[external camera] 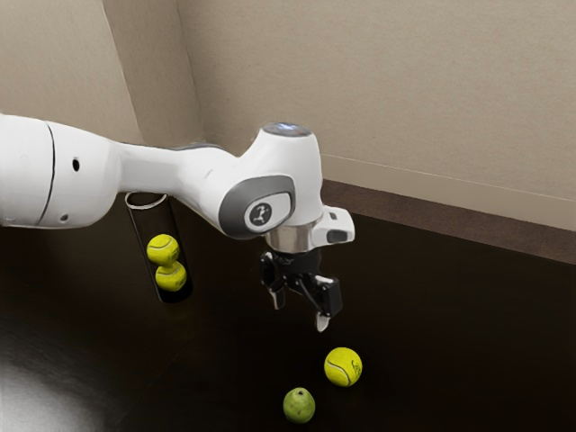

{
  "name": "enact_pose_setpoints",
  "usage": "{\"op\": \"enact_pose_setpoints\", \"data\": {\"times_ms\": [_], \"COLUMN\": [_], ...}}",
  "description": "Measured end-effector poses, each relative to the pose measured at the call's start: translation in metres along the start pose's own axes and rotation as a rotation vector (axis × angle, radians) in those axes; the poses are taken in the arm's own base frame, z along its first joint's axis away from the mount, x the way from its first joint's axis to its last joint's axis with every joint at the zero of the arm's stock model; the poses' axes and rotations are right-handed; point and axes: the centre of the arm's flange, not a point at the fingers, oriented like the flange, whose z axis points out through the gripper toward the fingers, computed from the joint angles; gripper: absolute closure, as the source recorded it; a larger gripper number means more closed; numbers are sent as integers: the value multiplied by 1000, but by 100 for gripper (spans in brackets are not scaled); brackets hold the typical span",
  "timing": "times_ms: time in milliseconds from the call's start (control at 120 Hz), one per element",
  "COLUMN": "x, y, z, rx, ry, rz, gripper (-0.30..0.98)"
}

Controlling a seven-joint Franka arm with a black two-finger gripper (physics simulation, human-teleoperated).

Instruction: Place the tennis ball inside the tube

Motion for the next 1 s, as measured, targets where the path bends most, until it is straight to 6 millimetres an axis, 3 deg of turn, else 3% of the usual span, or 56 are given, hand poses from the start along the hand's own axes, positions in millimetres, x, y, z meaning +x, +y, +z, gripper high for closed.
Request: {"op": "enact_pose_setpoints", "data": {"times_ms": [125,442,1000], "x": [2,15,31], "y": [23,48,43], "z": [25,82,116], "rx": [0,-29,-57], "ry": [-6,0,30], "rz": [16,-11,-102], "gripper": [0,0,0]}}
